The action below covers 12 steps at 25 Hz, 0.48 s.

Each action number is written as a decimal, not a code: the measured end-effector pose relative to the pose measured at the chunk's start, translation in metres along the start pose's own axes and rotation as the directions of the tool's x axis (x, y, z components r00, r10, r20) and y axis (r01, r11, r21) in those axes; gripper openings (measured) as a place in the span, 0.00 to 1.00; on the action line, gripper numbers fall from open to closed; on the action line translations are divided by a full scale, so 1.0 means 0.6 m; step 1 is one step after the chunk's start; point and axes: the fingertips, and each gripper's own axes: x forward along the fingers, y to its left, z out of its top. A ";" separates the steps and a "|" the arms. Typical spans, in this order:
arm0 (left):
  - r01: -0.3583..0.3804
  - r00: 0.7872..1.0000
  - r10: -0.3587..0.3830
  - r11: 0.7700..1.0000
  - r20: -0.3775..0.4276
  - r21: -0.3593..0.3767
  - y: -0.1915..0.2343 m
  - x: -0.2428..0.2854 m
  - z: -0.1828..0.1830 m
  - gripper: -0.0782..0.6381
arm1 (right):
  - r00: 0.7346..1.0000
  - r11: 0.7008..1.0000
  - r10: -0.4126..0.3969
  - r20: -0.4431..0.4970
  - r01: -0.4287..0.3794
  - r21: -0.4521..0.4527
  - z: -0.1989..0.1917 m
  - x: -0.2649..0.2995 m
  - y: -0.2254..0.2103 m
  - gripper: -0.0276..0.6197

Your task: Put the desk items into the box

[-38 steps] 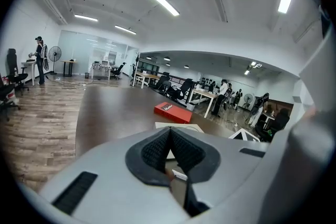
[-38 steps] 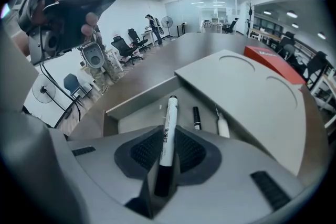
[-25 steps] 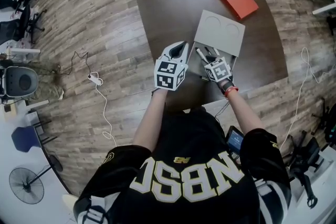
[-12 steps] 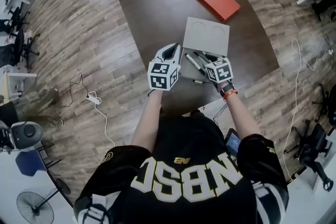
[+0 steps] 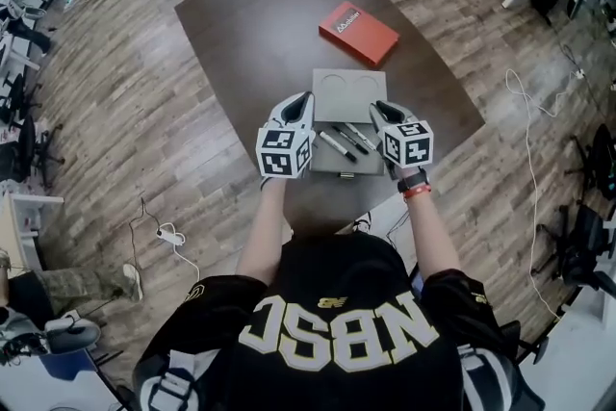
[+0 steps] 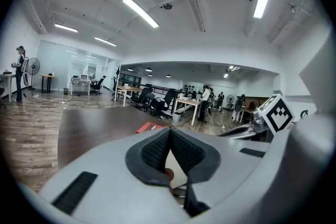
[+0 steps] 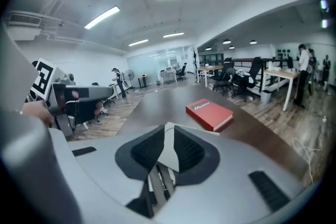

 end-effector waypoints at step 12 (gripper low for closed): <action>0.076 0.988 -0.086 0.994 0.132 0.081 -0.059 0.008 0.113 0.13 | 0.941 0.984 -0.173 0.291 0.178 0.007 0.148 -0.148 -0.030 0.06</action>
